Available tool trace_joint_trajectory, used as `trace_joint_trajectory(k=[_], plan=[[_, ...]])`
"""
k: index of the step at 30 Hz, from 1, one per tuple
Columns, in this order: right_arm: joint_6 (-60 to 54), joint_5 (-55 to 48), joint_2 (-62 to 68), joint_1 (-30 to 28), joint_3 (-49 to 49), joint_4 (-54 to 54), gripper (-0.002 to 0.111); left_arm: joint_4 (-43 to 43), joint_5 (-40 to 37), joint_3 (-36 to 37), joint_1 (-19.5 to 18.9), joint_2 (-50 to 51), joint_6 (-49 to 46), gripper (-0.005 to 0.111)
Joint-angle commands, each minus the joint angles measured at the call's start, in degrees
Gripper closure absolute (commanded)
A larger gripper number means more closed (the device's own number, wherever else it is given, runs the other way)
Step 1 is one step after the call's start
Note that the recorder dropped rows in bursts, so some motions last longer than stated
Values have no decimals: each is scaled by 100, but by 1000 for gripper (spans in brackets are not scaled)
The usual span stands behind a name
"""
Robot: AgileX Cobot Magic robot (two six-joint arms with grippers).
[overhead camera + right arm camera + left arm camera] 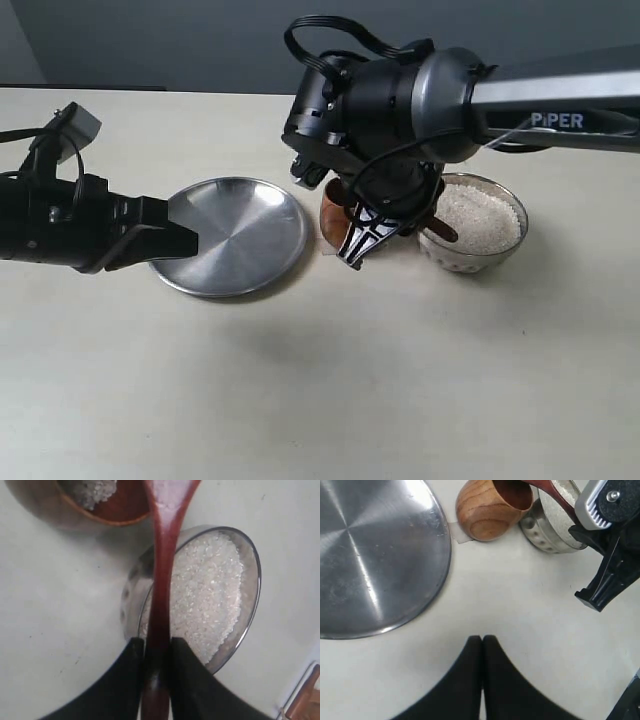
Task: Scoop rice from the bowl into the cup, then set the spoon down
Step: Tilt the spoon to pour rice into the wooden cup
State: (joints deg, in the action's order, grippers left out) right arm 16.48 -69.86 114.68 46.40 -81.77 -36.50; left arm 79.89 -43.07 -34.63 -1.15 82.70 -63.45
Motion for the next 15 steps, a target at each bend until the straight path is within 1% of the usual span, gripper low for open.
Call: trace_joint_trajectory(k=[1, 10, 15], plan=[[37, -10, -41, -8, -19, -12, 109, 49, -45, -22, 23, -5, -4, 106], [40, -10, -127, -8, -19, 100, 109, 46, -45, -22, 23, -5, 7, 106], [40, -10, -127, -8, 326, 75, 109, 46, -45, -22, 23, -5, 7, 106]])
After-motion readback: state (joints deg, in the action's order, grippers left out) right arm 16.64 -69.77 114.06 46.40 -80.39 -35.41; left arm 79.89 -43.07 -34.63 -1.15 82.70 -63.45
